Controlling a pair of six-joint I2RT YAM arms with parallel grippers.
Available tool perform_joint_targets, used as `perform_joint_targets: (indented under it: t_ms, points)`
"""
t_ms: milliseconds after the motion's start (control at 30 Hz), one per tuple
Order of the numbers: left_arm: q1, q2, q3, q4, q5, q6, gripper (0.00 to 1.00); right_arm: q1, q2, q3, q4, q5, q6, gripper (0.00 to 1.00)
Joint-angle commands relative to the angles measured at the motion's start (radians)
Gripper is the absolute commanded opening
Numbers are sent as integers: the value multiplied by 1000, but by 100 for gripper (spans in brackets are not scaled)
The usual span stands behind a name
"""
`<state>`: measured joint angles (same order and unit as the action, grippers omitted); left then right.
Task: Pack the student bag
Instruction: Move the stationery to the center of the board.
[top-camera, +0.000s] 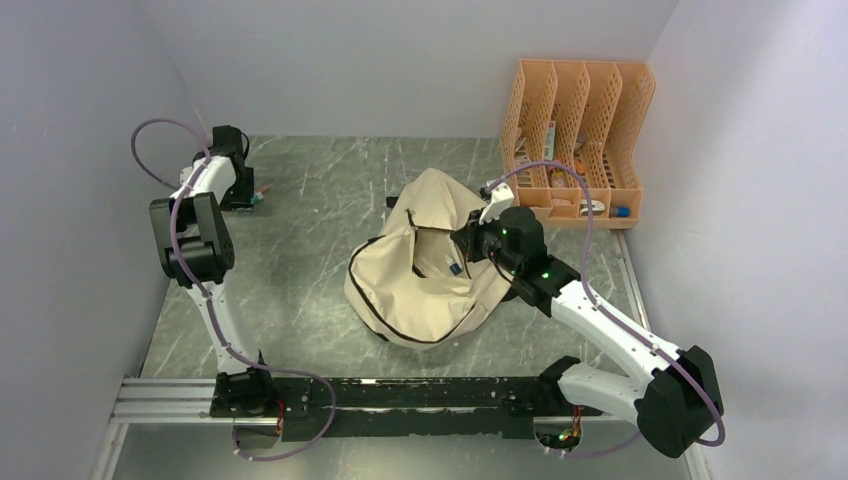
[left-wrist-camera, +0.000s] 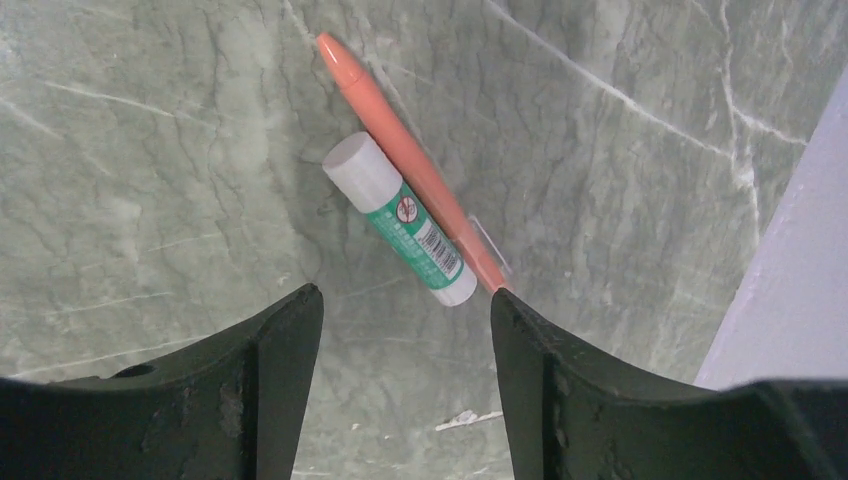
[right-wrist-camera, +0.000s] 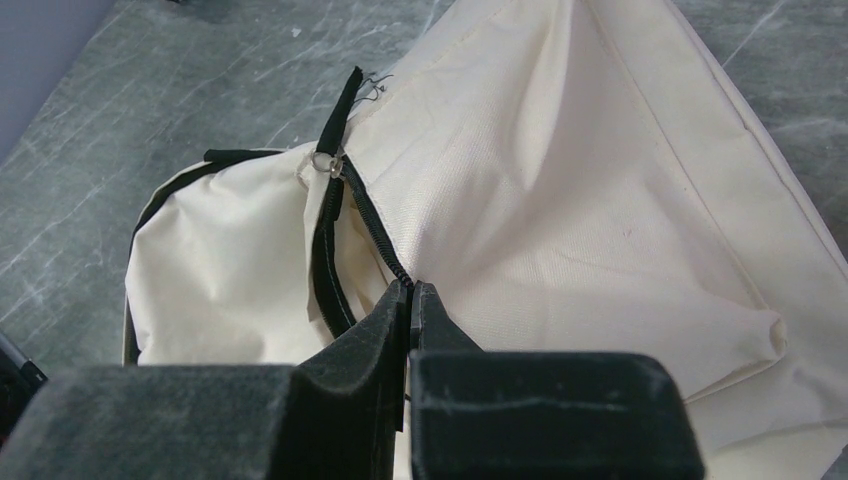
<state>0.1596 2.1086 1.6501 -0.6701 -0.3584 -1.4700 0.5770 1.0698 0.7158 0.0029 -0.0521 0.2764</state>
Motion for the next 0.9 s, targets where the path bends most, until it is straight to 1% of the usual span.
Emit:
perform_joint_targets:
  t_ms: [0, 167, 300, 733, 867]
  points:
    - [12, 30, 50, -25, 36, -42, 66, -3, -19, -3, 0, 3, -5, 0]
    - [21, 65, 55, -10, 60, -41, 64, -4, -15, -3, 0, 4, -12, 0]
    - [26, 84, 57, -11, 53, -44, 63, -4, -11, 0, 0, 7, -16, 0]
    - [46, 119, 64, 11, 67, -41, 62, -4, 0, 4, 0, 18, -28, 0]
    - [49, 123, 63, 13, 69, -41, 60, -5, -4, 0, 0, 21, -28, 0]
